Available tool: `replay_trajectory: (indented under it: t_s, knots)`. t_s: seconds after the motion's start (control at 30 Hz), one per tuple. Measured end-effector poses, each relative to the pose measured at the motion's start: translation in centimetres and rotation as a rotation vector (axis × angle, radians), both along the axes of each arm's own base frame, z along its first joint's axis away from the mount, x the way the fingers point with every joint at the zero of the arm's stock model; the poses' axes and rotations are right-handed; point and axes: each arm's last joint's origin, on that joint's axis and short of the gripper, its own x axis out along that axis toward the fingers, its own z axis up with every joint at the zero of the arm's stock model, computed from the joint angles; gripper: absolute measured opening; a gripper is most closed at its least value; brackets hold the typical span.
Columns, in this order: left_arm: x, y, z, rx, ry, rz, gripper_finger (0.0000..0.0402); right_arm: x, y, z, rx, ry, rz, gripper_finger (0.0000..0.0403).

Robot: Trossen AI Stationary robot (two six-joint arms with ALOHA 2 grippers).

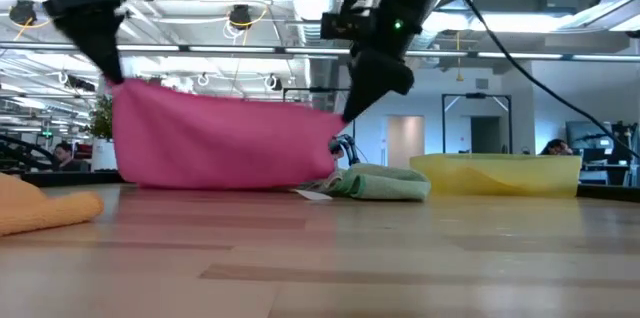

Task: Fold microfiber towels
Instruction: Fold the pink towel

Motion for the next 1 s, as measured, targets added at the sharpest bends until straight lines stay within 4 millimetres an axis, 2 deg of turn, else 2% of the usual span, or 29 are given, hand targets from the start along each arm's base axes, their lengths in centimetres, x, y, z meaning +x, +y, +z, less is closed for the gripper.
replay_trajectory:
  t_s: [0.27, 0.43, 0.63, 0.73, 0.9, 1.0]
  knots:
    - [-0.8, -2.2, -3.2, -0.240, 0.011, 0.015, 0.0000, 0.7, 3.5, -3.4, 0.144, 0.082, 0.072, 0.0003]
    - [-0.9, -2.5, -4.4, -0.302, 0.013, 0.019, 0.0000, 0.9, 4.4, -4.4, 0.143, 0.110, 0.089, 0.0004]
    - [-0.9, -1.4, -4.8, -0.225, -0.014, 0.094, 0.0000, 1.5, 2.4, -4.1, 0.142, 0.044, 0.041, 0.0007]
    - [-0.8, -0.8, -4.8, -0.170, -0.051, 0.151, 0.0000, 2.0, 0.7, -3.9, 0.125, 0.003, 0.016, 0.0006]
    - [-0.7, 0.4, -4.7, -0.084, -0.087, 0.242, 0.0000, 3.0, -2.6, -5.0, 0.105, -0.048, -0.028, 0.0003]
    - [-0.6, 1.1, -4.7, -0.050, -0.097, 0.284, 0.0000, 3.6, -4.2, -4.7, 0.087, -0.123, -0.060, 0.0004]
